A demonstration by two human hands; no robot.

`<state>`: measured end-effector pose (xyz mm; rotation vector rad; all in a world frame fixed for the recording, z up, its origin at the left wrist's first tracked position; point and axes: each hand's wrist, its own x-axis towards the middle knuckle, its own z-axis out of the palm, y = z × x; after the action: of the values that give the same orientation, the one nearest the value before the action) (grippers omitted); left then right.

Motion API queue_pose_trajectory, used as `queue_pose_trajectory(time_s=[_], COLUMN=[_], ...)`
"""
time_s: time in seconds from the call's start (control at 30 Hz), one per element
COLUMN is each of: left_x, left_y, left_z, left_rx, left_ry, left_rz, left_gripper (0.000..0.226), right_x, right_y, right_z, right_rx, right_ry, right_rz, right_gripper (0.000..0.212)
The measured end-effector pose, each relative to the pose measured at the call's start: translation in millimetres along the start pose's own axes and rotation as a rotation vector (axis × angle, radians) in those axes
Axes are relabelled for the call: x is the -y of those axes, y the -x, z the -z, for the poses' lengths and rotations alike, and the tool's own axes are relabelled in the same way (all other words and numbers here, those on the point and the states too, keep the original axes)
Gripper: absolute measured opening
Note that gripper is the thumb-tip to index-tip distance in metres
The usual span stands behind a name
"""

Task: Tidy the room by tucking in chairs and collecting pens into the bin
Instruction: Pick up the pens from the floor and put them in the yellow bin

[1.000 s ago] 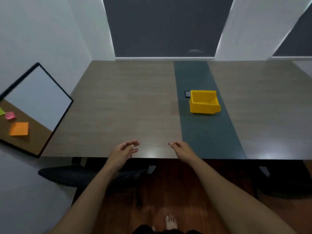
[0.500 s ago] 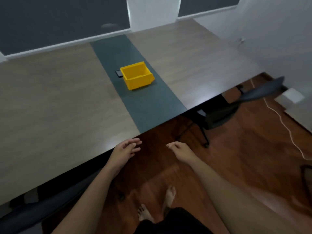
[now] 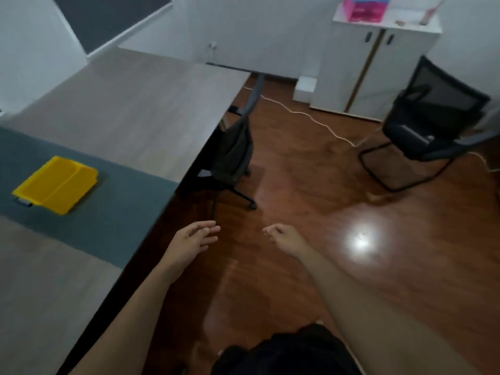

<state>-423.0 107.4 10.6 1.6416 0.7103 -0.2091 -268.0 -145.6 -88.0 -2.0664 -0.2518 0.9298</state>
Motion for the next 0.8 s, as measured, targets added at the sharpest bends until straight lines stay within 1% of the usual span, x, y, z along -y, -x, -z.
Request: queue_pose_trajectory(time_s=[0.07,0.27,0.4,0.47,0.57,0.7,0.77,0.8], left_x=[-11.8,-64.7,-97.0,-109.5,-125.3,-141.4,-150.1,-153.9], left_y=[-13.1,-47.6,-72.0,-83.7,-95.1,-110.8,-123.1,-130.3], left_z=[-23.1,-155.2,-239.1,-279.6,-334.2,-388.0,-407.8,-416.3], left_rx=[0.042,0.219,0.327,0.370,0.458,0.574,0.623,0.638], left_ry=[-0.016,-0.135,-0.218,-0.240,-0.290,-0.399,-0.450,-0.471], left_rz=[-0.014,-0.038,-0.055,-0.058,-0.055,-0.046,-0.033,-0.032], left_gripper=[0.030,0.029,0.028,0.027,0.026,0.027,0.027,0.026], right_x=[-12.8,-95.8,-144.9,-172.6,-215.4,-273.1,-284.3,-277.7], right_y=[2.6,10.6,29.0,42.5,67.4,92.0,104.9,113.8], right_z=[20.3,120.1,183.1,210.4,241.2,266.9,280.2,288.9], right_rx=[-0.021,-0.208,-0.285,-0.335,-0.422,-0.602,-0.689,-0.727], right_ry=[-0.030,-0.161,-0.268,-0.303,-0.362,-0.465,-0.531,-0.569], right_rz=[-0.008,-0.034,-0.084,-0.117,-0.170,-0.219,-0.251,-0.272], right_gripper=[0.028,0.026,0.022,0.024,0.025,0.026,0.027,0.027])
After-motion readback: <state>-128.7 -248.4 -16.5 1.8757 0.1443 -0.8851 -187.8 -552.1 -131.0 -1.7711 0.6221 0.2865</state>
